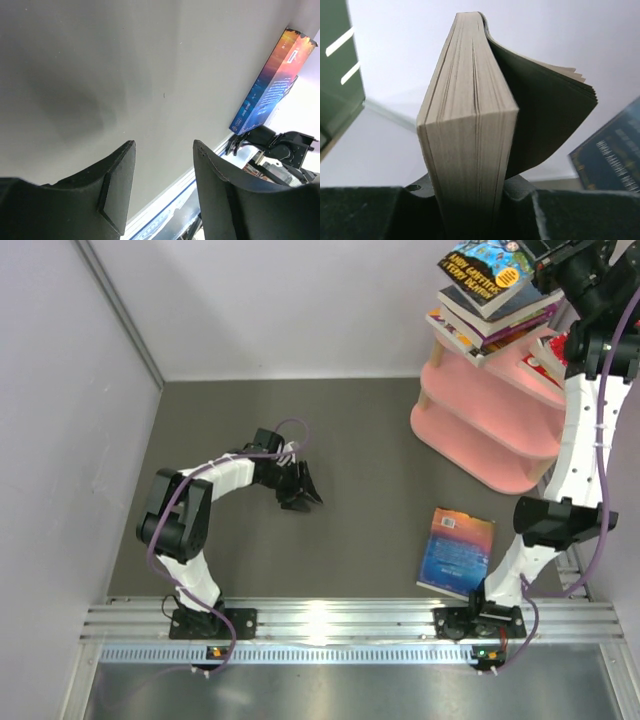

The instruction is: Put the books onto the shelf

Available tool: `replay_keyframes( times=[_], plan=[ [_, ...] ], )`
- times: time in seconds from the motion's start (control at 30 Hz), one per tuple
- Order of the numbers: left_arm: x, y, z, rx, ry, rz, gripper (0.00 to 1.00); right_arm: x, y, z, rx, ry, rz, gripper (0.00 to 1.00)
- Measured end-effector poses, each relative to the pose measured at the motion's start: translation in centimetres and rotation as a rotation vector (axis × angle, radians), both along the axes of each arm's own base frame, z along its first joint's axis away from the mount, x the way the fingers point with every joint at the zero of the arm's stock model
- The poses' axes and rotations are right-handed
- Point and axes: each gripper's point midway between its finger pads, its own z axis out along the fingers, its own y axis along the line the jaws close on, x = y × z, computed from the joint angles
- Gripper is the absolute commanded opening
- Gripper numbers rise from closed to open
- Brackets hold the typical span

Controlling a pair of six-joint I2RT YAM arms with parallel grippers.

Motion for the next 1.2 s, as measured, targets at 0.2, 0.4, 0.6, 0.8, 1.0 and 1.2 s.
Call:
replay_keyframes(
  times=[0.2, 0.4, 0.6, 0.8, 1.0, 1.2],
  plan=[
    [-0.2, 0.3, 0.2, 0.014, -0.001, 0.004, 0.54, 5.7, -4.8, -4.1, 0.103, 0.109, -0.108, 0.0],
    [0.0, 0.5, 0.2, 0.021, -0.007, 0.01, 0.54, 7.8, -5.8, -6.5, 0.121, 0.161, -0.126, 0.08],
    [0.5, 0.9, 0.2, 0.02, -0.01, 0.025, 0.54, 7.9, -6.0, -7.0, 0.117, 0.173, -0.127, 0.35],
    [1.1, 0.8, 0.5, 0.016, -0.02, 0.031, 0.54, 8.1, -6.3, -8.3, 0.117, 0.215, -0.122, 0.7],
    [1.4, 0.8, 0.3, 0.016, -0.018, 0.033, 0.54, 8.0, -7.2, -8.8, 0.119, 0.231, -0.128, 0.75],
    [1.7, 0.8, 0.4, 0.015, -0.02, 0.038, 0.54, 7.5, -8.5, -10.1, 0.127, 0.271, -0.143, 0.78]
  ],
)
